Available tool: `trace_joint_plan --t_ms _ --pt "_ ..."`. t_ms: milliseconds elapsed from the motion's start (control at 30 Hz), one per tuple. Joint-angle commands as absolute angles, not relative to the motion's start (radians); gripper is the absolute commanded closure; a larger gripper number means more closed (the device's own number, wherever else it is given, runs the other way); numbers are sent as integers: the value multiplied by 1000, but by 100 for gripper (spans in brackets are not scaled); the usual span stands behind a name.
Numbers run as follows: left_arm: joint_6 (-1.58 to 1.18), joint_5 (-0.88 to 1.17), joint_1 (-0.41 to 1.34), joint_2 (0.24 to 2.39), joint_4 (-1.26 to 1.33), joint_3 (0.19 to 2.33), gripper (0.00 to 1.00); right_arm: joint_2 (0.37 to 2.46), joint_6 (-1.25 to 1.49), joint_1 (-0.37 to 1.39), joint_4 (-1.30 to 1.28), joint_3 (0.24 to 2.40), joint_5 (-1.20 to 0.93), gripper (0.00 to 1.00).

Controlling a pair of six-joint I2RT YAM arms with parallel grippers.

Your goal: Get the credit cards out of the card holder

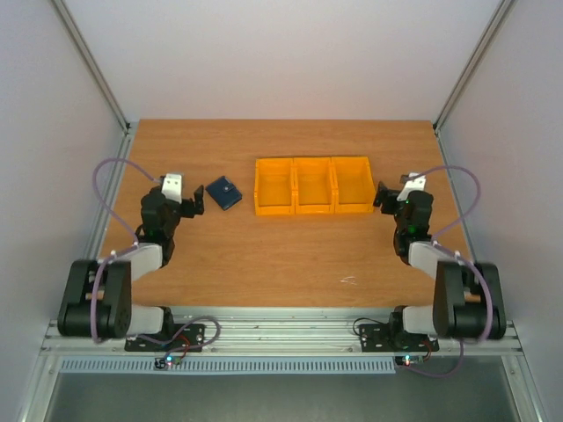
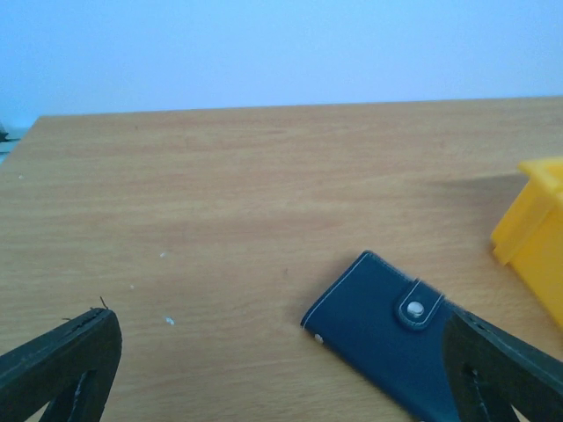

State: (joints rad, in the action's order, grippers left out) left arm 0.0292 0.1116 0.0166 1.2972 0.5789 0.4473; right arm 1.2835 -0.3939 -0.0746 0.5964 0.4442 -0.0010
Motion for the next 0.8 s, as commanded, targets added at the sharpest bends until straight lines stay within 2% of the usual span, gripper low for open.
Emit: trace_joint_plan --t_ms 0,133,300,467,667,767 --pt "-100 172 13 1233 96 694 1 1175 -330 -84 346 636 -62 1" --pt "-464 175 -26 1288 -156 802 3 1220 -275 -84 77 893 -95 1" --pt "-777 286 -26 1436 -180 872 14 1254 -238 -67 -29 1028 -204 7" --pt "-889 326 -10 1653 -214 975 23 1252 -282 -7 -33 1053 -243 9" --pt "-929 306 32 1819 -232 1079 25 1240 -292 42 -54 1071 -306 10" --pt "-952 276 41 1866 -232 1103 34 1239 -301 49 -61 1092 -328 11"
